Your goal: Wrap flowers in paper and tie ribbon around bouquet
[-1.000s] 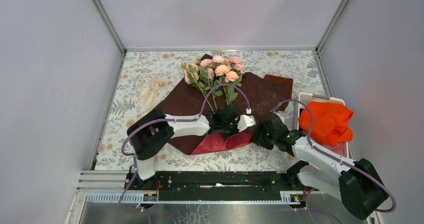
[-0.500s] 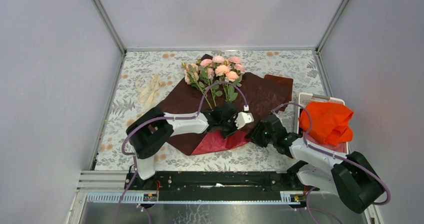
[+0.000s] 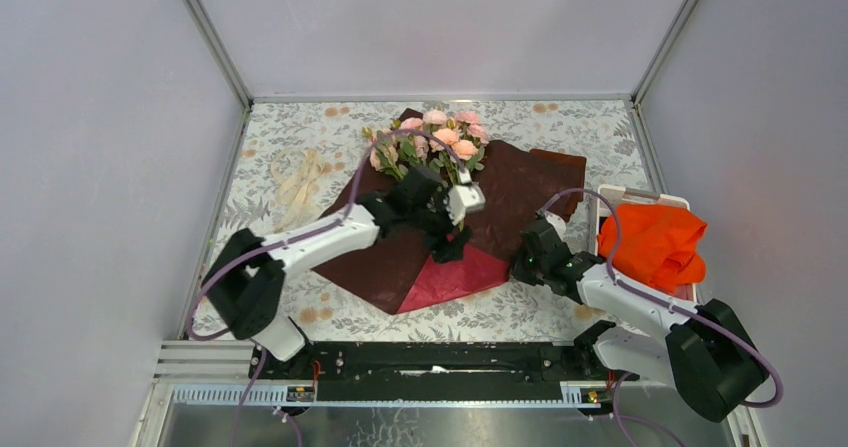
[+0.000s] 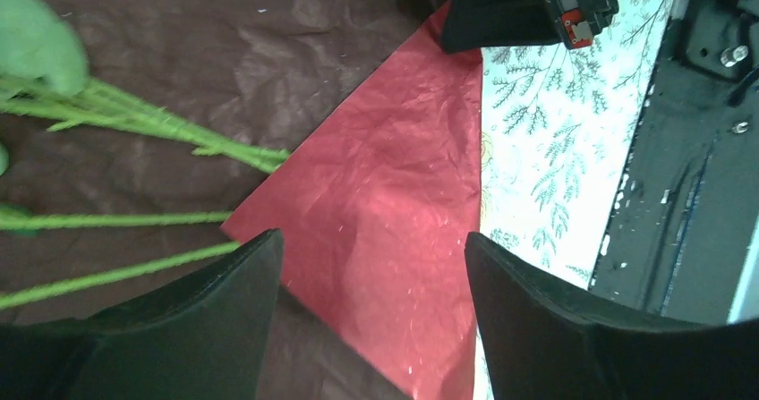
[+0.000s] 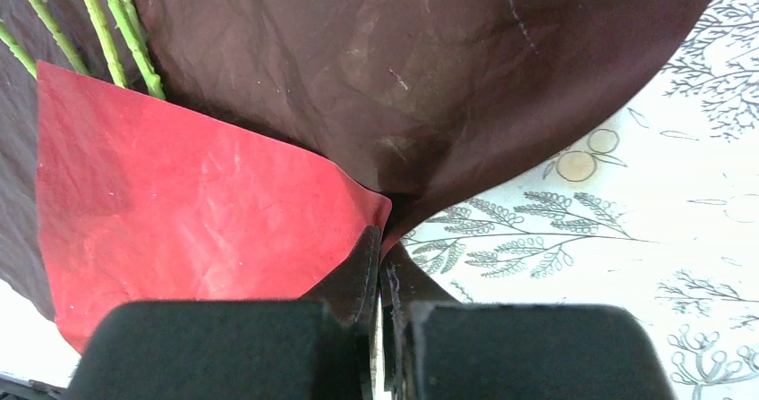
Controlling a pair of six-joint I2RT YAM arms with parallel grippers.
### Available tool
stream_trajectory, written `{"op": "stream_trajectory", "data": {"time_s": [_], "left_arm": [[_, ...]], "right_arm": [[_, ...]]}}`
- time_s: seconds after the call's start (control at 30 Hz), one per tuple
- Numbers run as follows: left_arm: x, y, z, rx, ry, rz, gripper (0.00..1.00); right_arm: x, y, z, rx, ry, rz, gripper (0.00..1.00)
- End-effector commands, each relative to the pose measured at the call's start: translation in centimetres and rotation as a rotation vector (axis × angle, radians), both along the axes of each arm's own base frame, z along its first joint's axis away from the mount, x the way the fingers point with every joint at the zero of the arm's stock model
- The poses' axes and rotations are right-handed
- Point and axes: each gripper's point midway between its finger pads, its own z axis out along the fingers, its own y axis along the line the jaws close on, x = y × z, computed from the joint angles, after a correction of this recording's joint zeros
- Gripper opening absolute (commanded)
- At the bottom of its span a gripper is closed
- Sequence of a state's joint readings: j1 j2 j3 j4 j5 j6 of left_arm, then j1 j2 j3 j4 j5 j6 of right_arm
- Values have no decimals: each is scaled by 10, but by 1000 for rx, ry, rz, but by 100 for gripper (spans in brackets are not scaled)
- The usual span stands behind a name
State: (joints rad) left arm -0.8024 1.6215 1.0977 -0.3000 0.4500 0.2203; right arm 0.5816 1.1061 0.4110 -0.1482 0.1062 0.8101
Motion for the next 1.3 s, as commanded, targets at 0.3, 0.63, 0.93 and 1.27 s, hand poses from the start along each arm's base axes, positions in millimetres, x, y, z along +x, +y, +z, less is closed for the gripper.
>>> {"op": "stream_trajectory", "data": {"time_s": [0.3,0.63,0.93,1.27], "left_arm": [[-20,48,-57,67,388,159,88],[-33,42,-73,54,508,143,63],[-23,38,-65,26,524,156,0],[-12,61,-104,156,582,317,0]], "right_arm": [[6,-9,14,-74,-57,22,0],[6,-6,22,-93,-76,51,0],[9,-2,35,-232,-125,108,0],[14,26,76,-425,-277,296,0]]}}
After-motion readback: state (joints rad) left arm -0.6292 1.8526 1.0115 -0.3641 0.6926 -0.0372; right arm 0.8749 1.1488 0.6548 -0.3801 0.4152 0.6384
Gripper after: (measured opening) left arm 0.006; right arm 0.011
